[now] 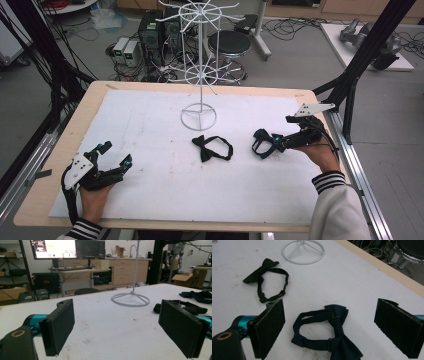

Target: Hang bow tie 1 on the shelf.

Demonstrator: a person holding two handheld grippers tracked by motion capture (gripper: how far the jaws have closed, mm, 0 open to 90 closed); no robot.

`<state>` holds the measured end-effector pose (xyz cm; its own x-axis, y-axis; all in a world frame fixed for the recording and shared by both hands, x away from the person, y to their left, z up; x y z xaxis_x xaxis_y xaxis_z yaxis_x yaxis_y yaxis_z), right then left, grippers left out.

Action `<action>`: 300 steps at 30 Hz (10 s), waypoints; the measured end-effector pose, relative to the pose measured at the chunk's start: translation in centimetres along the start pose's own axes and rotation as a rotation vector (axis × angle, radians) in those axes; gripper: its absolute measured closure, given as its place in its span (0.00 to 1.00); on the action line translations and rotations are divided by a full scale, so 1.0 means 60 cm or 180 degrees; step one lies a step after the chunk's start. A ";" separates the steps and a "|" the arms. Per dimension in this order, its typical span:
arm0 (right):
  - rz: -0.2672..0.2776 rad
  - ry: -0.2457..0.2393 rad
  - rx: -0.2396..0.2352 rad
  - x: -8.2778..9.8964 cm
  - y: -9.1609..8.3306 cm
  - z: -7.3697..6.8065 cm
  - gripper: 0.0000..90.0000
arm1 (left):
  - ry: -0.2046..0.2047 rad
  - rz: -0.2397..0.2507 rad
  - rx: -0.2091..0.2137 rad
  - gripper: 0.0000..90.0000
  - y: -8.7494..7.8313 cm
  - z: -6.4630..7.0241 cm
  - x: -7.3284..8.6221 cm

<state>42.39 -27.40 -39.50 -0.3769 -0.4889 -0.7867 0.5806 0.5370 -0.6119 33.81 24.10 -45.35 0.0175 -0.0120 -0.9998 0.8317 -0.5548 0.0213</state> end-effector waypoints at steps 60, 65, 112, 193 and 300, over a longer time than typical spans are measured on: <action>-0.1708 -0.0517 -0.0284 0.069 0.137 0.043 0.30 | -0.0006 0.0004 -0.0012 0.16 0.000 0.000 0.000; -0.1777 -0.0568 -0.0247 0.069 0.142 0.040 0.42 | -0.0002 0.0004 -0.0009 0.16 0.000 0.000 0.000; -0.1355 -0.0524 -0.0417 0.024 0.133 0.011 0.83 | -0.0007 0.0001 -0.0008 0.16 0.000 0.000 0.000; 0.1276 0.0293 -0.0136 -0.211 0.037 -0.022 0.83 | 0.0024 -0.0010 -0.0009 0.16 0.002 0.001 0.000; 0.0789 0.0808 0.0008 -0.209 0.178 -0.007 0.39 | 0.0033 -0.0013 0.0001 0.15 0.001 0.002 0.000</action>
<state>53.02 -15.24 -36.24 -0.3914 -0.1573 -0.9067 0.6787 0.6161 -0.3998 33.80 23.99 -45.37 0.0199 -0.0010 -0.9998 0.8316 -0.5551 0.0171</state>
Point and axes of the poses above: each handheld gripper's, and its own axes: y roughly forward along the jaws, x roughly out of its underside, z roughly to its right, the point moved 8 cm from there along y, roughly forward along the jaws, and after that the axes turned 3 degrees about x, right-handed, at the moved point
